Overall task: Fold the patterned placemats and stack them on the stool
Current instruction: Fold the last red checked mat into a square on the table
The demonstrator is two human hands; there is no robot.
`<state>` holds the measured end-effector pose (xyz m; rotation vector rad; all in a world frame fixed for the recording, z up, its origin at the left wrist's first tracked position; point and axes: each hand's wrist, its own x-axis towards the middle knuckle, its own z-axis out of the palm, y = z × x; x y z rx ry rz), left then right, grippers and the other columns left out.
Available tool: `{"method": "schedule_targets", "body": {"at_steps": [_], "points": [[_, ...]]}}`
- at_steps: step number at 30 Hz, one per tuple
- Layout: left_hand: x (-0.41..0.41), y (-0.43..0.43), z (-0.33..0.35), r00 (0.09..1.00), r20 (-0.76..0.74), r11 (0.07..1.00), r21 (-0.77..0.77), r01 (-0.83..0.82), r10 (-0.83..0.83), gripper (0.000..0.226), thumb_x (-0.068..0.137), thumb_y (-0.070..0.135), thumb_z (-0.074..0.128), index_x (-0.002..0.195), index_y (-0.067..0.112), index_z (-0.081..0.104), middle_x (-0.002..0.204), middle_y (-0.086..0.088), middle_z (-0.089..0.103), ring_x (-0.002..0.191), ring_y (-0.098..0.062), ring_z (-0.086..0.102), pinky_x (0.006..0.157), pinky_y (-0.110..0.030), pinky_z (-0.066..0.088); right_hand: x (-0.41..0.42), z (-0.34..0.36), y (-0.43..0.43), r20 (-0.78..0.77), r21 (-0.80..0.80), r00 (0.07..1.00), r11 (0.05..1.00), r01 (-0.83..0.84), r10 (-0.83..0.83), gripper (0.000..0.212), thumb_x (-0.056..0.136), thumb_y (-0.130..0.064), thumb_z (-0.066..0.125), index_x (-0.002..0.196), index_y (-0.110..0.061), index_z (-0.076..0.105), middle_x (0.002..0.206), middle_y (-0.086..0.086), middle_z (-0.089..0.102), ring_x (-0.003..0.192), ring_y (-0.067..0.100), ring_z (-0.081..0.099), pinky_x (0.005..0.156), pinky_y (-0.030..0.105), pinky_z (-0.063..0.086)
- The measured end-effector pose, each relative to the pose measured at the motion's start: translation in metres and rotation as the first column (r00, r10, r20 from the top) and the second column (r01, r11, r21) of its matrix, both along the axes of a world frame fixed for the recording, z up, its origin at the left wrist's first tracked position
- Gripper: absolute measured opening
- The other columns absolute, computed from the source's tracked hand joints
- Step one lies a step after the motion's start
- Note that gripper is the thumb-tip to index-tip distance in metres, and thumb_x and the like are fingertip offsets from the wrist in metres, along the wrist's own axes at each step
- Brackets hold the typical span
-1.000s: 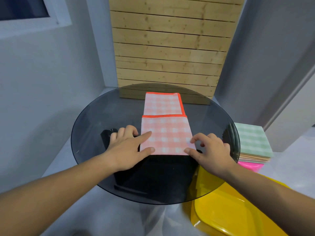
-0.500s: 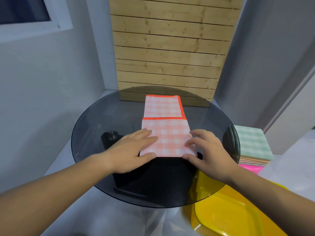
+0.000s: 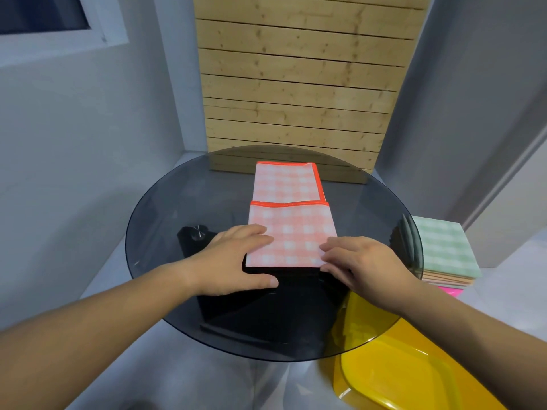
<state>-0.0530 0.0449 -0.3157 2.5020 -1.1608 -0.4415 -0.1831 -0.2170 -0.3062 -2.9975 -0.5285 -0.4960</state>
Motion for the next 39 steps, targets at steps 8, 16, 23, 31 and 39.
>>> {"method": "schedule_targets", "body": {"at_steps": [8,16,23,31,39], "points": [[-0.005,0.002,0.009,1.0,-0.002,1.0,-0.012,0.003,-0.003,0.113,0.058,0.088,0.063,0.154,0.043,0.023,0.16,0.022,0.017,0.149,-0.008,0.005,0.123,-0.034,0.008,-0.003,0.003,0.001,-0.055,0.229,0.996,0.97,0.087,-0.076,0.023,0.1,-0.032,0.051,0.109,-0.02,0.069,0.109,-0.006,0.07,0.101,0.014,0.067,0.086,0.029,0.057],[-0.003,0.006,0.018,0.986,-0.129,0.955,-0.262,-0.141,0.11,0.097,0.062,0.068,0.081,0.146,0.049,0.035,0.149,0.031,0.038,0.139,0.005,0.033,0.118,-0.03,0.031,-0.008,0.038,0.015,-0.088,0.577,0.989,0.804,0.146,-0.116,0.02,0.1,-0.029,0.047,0.107,-0.023,0.065,0.104,-0.019,0.066,0.099,-0.003,0.059,0.077,0.012,0.049],[0.003,-0.005,0.023,0.965,-0.159,0.872,-0.417,-0.257,0.208,0.043,0.085,0.031,0.078,0.123,0.036,0.061,0.116,0.021,0.068,0.11,0.005,0.061,0.1,-0.025,0.049,0.006,0.065,0.024,0.008,0.749,0.987,0.655,0.099,-0.158,0.022,0.1,-0.024,0.054,0.082,-0.015,0.063,0.07,-0.01,0.058,0.068,0.005,0.051,0.06,0.012,0.039],[0.016,-0.026,0.027,0.888,-0.35,0.728,-0.518,-0.449,0.299,0.014,0.089,0.022,0.076,0.099,0.016,0.068,0.081,0.002,0.076,0.075,-0.011,0.073,0.079,-0.038,0.06,0.033,0.063,0.011,-0.163,0.945,0.957,0.24,0.221,-0.24,0.031,0.092,-0.042,0.064,0.113,-0.019,0.063,0.096,-0.012,0.07,0.084,-0.002,0.064,0.062,0.013,0.047],[0.029,-0.041,0.018,0.853,-0.274,0.796,-0.315,-0.517,0.445,0.062,0.085,0.044,0.076,0.136,0.022,0.049,0.09,0.001,0.071,0.084,-0.015,0.068,0.075,-0.032,0.052,0.041,0.014,-0.008,-0.458,0.661,0.804,0.459,0.593,-0.38,0.061,0.093,-0.026,0.067,0.144,-0.018,0.035,0.088,0.011,0.069,0.072,0.015,0.063,0.062,0.027,0.05]]}}
